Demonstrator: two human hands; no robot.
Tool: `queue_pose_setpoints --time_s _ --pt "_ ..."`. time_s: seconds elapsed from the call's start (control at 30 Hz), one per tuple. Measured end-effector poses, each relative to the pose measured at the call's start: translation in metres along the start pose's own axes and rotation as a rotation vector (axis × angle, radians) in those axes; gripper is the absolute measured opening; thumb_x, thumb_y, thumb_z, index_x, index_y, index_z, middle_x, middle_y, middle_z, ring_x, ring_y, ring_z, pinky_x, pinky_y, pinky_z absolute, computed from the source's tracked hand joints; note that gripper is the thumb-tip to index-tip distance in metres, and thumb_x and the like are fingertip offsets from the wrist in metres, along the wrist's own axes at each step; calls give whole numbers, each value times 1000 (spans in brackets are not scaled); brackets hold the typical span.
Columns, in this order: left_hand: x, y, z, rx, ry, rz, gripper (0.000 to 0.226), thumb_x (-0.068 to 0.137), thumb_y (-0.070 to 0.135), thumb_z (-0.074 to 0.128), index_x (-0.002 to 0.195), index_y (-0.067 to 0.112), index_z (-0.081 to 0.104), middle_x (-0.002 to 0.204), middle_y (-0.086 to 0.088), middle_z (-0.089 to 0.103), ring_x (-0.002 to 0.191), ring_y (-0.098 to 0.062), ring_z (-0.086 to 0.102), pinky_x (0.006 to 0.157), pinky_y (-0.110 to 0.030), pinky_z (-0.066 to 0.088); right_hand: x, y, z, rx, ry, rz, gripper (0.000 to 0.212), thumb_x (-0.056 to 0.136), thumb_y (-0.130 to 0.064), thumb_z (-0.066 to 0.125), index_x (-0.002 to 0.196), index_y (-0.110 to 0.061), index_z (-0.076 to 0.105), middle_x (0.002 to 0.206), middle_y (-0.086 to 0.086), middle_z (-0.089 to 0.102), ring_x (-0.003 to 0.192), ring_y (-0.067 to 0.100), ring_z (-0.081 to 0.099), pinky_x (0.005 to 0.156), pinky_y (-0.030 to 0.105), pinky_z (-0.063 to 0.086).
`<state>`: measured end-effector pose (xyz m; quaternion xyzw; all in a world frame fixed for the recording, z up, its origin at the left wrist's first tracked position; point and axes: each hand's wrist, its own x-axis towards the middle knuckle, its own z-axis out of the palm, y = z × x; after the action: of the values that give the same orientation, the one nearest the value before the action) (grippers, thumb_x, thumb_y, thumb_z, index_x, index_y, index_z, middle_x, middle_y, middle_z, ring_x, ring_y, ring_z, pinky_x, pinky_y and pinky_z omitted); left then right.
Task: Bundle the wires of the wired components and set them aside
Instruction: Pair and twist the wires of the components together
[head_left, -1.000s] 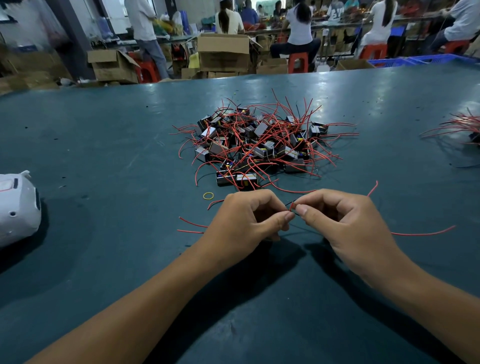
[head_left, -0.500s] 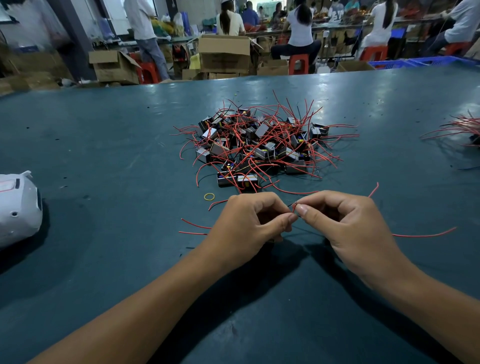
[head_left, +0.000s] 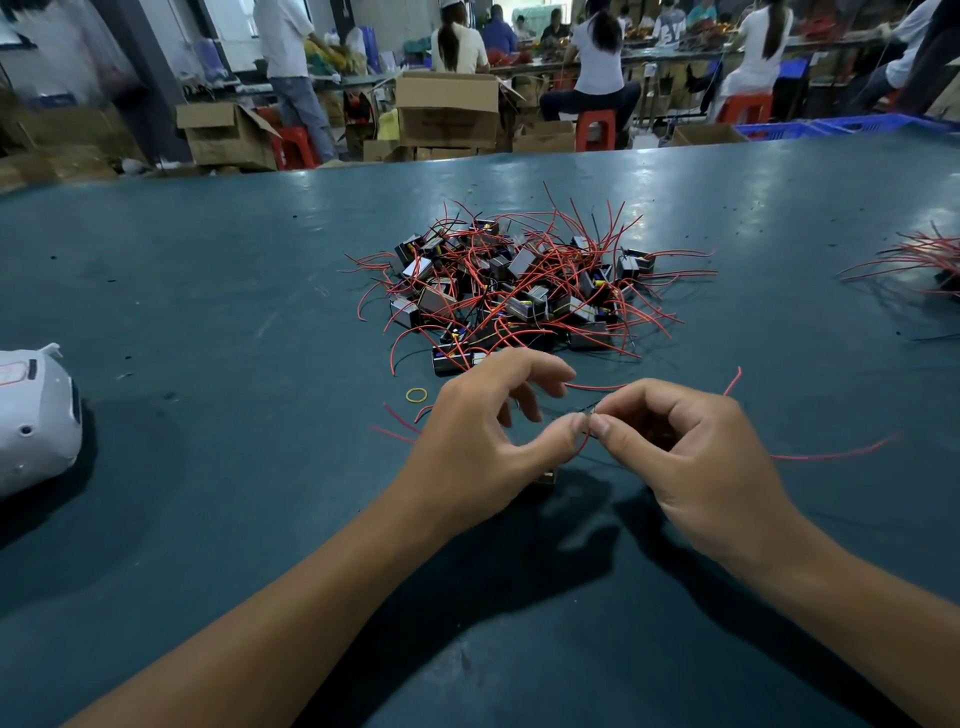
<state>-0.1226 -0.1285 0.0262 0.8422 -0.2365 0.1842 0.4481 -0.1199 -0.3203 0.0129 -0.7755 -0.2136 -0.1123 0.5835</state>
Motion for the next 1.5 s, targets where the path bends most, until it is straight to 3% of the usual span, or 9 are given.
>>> queue_pose_setpoints --time_s 0.1,0.3,0.4,0.63,0.7,0.93,1.03,1.27,1.5 --pt "2 3 -3 139 -48 143 11 92 24 70 95 13 69 89 5 63 80 -16 57 71 -27 46 -2 -4 0 -93 -29 -69 6 86 -24 69 79 -25 70 68 -9 64 59 4 52 57 17 40" --pt "4 5 -6 197 -85 130 14 94 24 66 83 16 67 75 10 57 70 -12 52 63 -31 43 -2 -6 0 -210 -40 -191 10 84 -13 69 84 -23 71 73 -9 64 69 10 60 64 12 40" --pt "4 7 -9 45 -181 -33 17 97 27 65 80 23 66 66 14 56 58 -3 47 55 -17 35 -2 -7 0 -260 -51 -242 11 84 -7 71 84 -19 71 73 -10 62 69 11 59 65 11 38" --pt "5 17 -5 -630 -292 -704 37 94 15 58 57 19 63 57 2 51 41 -6 31 39 -15 22 -2 -8 -1 -405 -87 -406 3 85 -10 68 83 -11 69 75 -17 52 69 -4 49 68 8 37" --pt "5 17 -3 -685 -290 -748 36 93 16 57 58 20 63 58 2 51 42 -6 32 40 -15 21 -2 -7 -1 -410 -86 -418 3 86 -10 67 83 -12 69 75 -15 52 69 -4 48 69 9 37" --pt "7 2 -20 164 -135 186 14 87 7 72 95 19 71 93 11 58 73 -7 52 67 -15 40 0 -6 -6 -341 -76 -342 7 86 -7 70 82 -13 68 76 -13 59 72 2 55 70 9 39" --pt "8 0 -20 201 -141 268 10 87 14 76 97 14 76 97 7 60 84 1 53 73 -13 39 -1 -7 -6 -321 -86 -326 3 86 -12 67 83 -13 69 76 -12 60 72 4 57 68 13 41" --pt "9 -3 -21 307 -106 373 12 90 23 72 94 14 79 90 2 67 84 -16 59 72 -37 50 0 -6 -5 -317 -110 -332 4 88 -14 66 85 -14 69 76 -10 61 71 6 57 67 16 42" --pt "10 -2 -24 485 -107 537 16 95 25 66 94 14 78 91 -2 68 79 -25 60 66 -41 50 0 -4 -6 -336 -135 -365 4 88 -14 65 85 -15 67 75 -11 58 69 5 55 66 14 41"
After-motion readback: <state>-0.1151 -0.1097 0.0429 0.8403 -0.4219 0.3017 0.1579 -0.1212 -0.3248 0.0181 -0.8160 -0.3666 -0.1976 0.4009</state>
